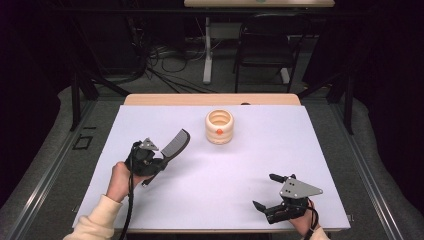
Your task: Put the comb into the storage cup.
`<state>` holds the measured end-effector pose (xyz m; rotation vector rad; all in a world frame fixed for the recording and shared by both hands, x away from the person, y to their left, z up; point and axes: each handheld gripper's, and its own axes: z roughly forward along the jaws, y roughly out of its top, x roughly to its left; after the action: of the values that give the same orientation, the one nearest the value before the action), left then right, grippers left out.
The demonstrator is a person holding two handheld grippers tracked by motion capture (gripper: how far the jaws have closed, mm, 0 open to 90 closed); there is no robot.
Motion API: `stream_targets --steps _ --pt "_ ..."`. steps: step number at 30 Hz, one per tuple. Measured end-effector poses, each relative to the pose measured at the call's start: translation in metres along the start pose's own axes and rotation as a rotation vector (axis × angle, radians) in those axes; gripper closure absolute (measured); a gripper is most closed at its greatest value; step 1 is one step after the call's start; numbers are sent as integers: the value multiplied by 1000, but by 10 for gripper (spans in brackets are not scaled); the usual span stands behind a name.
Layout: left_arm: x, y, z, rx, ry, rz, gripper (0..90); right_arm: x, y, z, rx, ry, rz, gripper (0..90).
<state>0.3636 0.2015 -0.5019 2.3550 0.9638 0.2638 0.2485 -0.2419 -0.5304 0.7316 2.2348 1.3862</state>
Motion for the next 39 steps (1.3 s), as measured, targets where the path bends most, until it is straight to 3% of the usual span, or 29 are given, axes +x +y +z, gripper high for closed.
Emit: stream_targets --steps 12,22,39 --pt "4 0 -1 -54 8 -22 722 0 0 1 -4 1 2 3" --pt "4 0 1 -62 -6 0 722 0 0 1 3 6 -1 3" --pt "6 5 5 -135 12 -20 723 0 0 3 14 7 0 2"
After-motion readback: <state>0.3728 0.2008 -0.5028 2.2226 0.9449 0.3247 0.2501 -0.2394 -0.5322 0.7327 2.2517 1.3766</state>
